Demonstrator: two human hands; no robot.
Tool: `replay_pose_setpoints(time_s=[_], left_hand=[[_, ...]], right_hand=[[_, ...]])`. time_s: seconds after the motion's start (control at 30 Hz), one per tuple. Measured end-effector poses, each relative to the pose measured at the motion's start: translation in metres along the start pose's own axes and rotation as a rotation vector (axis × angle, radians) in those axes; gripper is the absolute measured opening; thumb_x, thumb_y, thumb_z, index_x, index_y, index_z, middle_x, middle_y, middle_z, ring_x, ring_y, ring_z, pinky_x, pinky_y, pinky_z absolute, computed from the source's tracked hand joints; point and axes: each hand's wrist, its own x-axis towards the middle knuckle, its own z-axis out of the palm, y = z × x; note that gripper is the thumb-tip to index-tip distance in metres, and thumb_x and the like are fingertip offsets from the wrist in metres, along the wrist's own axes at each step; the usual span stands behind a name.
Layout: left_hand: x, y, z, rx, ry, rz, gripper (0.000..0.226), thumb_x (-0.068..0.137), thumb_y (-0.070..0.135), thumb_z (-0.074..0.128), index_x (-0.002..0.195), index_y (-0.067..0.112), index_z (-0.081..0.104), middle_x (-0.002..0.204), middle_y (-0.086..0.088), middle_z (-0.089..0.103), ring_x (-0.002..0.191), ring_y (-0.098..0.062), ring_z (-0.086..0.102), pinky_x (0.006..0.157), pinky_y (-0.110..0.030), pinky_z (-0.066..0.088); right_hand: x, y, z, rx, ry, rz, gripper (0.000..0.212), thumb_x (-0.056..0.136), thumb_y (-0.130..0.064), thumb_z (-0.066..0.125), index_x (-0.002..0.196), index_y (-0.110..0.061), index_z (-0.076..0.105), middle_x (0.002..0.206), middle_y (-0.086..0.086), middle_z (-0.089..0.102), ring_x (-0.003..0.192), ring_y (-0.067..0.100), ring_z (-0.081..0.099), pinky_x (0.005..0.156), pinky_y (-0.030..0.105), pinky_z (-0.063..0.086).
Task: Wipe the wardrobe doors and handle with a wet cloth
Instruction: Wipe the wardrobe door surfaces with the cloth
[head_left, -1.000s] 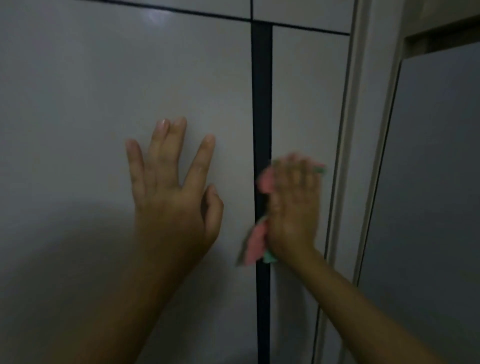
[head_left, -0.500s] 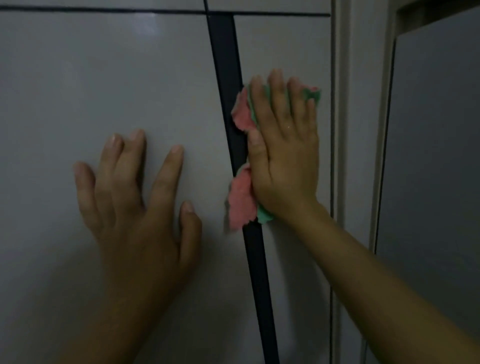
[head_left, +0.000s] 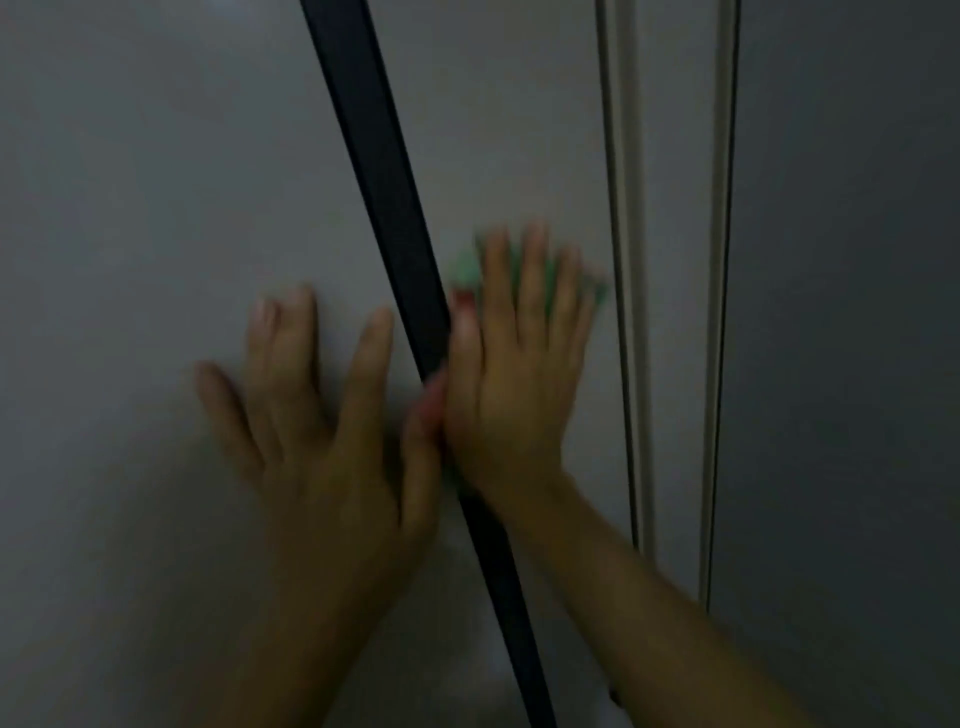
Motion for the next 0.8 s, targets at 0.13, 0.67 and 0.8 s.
replay_pose_setpoints(time_s=[0.13, 0.67, 0.8], left_hand=[[-0.001, 0.001, 0.007, -0.013, 0.047, 0.003, 0.051, 0.092, 0.022, 0.056, 0.139, 0.005, 0.045, 0.147, -0.026, 0.023, 0.139, -0.043, 0.016, 0.113, -0.050, -0.004], [-0.087, -0.004, 0.011, -0.067, -0.215, -0.022, 0.055, 0.093, 0.028, 0.043, 0.146, 0.014, 0.035, 0.150, -0.016, 0.010, 0.141, -0.043, 0.013, 0.110, -0.069, 0.008], [-0.108, -0.009, 0.012, -0.119, -0.401, -0.186, 0.057, 0.092, 0.054, 0.028, 0.145, 0.054, 0.009, 0.153, -0.021, 0.024, 0.137, -0.045, 0.027, 0.097, -0.070, 0.032]], right_hand=[[0.030, 0.003, -0.002, 0.055, 0.018, -0.042, 0.052, 0.099, -0.029, 0.026, 0.145, -0.005, 0.034, 0.152, 0.020, 0.029, 0.143, 0.037, 0.018, 0.118, 0.051, 0.007], [-0.218, 0.007, 0.013, -0.060, -0.199, 0.018, 0.074, 0.096, -0.047, 0.033, 0.152, -0.024, -0.008, 0.160, -0.003, -0.010, 0.147, 0.027, -0.003, 0.118, 0.049, 0.001], [-0.273, 0.020, 0.010, -0.051, -0.220, -0.069, 0.052, 0.101, -0.043, 0.026, 0.149, -0.028, 0.014, 0.157, -0.004, 0.010, 0.148, 0.020, 0.001, 0.118, 0.042, 0.008]])
